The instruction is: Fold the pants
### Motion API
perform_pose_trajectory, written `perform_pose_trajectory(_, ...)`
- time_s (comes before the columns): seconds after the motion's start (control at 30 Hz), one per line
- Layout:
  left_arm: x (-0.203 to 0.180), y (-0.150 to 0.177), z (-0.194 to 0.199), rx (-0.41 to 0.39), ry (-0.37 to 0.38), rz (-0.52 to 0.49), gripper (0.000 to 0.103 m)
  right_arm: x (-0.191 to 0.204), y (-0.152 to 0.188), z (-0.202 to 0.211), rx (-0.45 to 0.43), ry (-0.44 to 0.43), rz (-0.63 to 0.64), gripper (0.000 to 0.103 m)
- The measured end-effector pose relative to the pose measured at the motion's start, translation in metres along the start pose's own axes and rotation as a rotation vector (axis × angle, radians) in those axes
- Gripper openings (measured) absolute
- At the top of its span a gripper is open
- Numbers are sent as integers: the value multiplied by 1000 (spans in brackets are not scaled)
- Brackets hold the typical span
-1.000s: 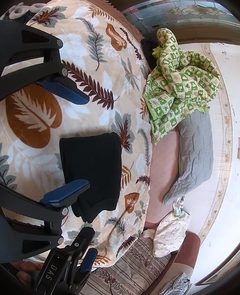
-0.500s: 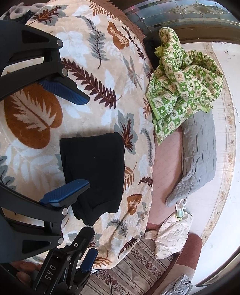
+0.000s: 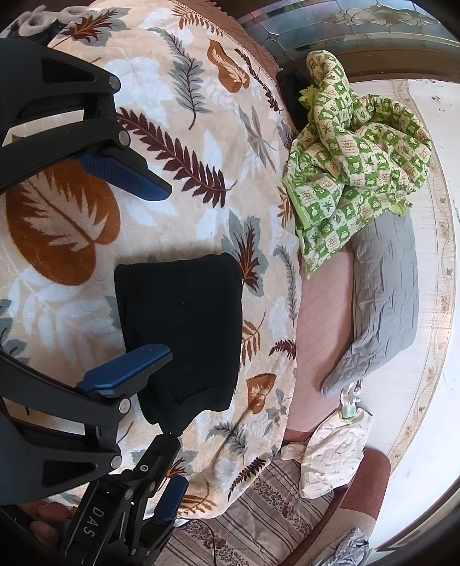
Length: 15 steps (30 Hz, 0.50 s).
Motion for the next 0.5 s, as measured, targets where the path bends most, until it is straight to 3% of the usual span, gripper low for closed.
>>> perform_pose_trajectory(0.17,0,0,0,-1,4,0,84,1,1,1,2,0,0,83)
perform_pose_trajectory(0.3,-1,1,2,-4,53,1,84,2,1,2,1,1,3,83)
perform_pose_trajectory(0.5,-1,4,8,-18,35,-13,84,0,4,4,-2,4,6,83)
Point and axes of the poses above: each gripper's, at about its wrist camera, not at the fingertips, and z roughly against the way its jaws point, x to its left, y to its underside, the point moved 1 cm from there along -z, roughly the way its jaws point, and after that the axes turned 8 degrees about y, right-handed, at the moved point
